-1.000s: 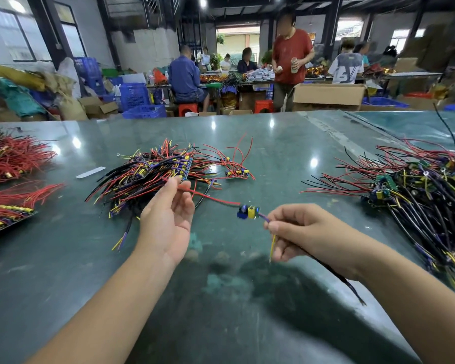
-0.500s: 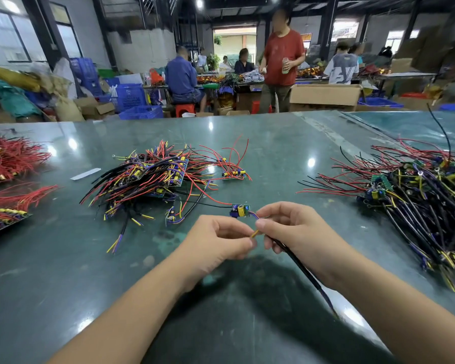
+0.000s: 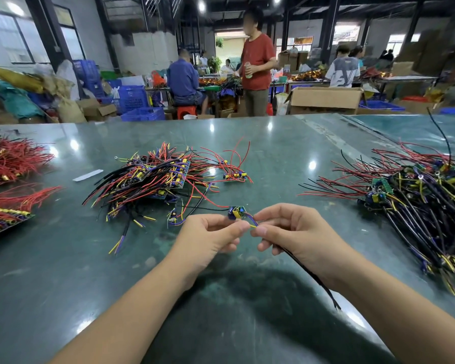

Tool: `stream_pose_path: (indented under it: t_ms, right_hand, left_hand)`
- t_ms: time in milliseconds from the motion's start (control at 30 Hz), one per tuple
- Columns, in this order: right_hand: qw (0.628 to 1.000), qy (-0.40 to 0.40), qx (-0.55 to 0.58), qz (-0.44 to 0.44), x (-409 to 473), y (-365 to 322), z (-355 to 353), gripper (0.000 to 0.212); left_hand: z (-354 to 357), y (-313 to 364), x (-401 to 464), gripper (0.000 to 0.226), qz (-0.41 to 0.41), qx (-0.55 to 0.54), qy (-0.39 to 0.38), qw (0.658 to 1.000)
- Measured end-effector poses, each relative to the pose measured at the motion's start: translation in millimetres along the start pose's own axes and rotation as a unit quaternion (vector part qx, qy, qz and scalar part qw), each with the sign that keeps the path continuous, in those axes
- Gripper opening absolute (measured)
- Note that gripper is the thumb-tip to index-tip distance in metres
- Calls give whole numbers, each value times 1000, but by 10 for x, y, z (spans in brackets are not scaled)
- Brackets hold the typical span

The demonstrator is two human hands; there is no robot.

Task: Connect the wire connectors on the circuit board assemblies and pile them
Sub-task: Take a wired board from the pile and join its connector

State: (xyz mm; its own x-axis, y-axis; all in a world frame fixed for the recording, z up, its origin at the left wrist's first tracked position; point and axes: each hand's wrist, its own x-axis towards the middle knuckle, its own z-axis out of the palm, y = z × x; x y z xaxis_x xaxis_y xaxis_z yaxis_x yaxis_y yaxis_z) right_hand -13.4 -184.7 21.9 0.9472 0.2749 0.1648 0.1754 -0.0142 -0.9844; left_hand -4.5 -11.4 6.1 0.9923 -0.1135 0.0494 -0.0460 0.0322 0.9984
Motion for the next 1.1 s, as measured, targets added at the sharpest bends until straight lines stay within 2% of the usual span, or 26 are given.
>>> stream_pose_path:
  t_ms: [67, 167, 300, 367, 533, 633, 733, 900, 1100]
  right_hand:
    - [1000, -10, 20, 7, -10, 0, -1, 11]
    - [999, -27, 36, 25, -13, 6, 7, 13]
    - [996, -35, -1, 87, -27, 11, 26, 7]
    - [988, -49, -104, 102, -34, 41, 24, 22]
    - [949, -25, -313, 16, 0, 79, 1, 31]
    - [923, 28, -376, -79, 9, 102, 3, 24]
    - [885, 76, -422, -181, 31, 111, 21, 16]
    - [905, 51, -403, -130, 25, 171, 5, 20]
    - [856, 86, -468, -204, -15, 163, 60, 5]
  left_hand:
    - [6, 11, 12, 29, -9, -81, -32, 996]
    - [18, 26, 29, 32, 3, -188, -23, 982]
    - [5, 28, 30, 33, 12, -173, -2, 985]
    - [-5, 32, 37, 34, 9, -157, 2, 988]
    - [12, 11, 61, 22, -10, -183, 23, 983]
    - [9, 3, 73, 5, -5, -158, 49, 986]
    - [-7, 8, 68, 0, 16, -115, 62, 991]
    - [-23, 25, 47, 11, 12, -124, 63, 990]
    - [4, 29, 13, 17, -34, -106, 14, 994]
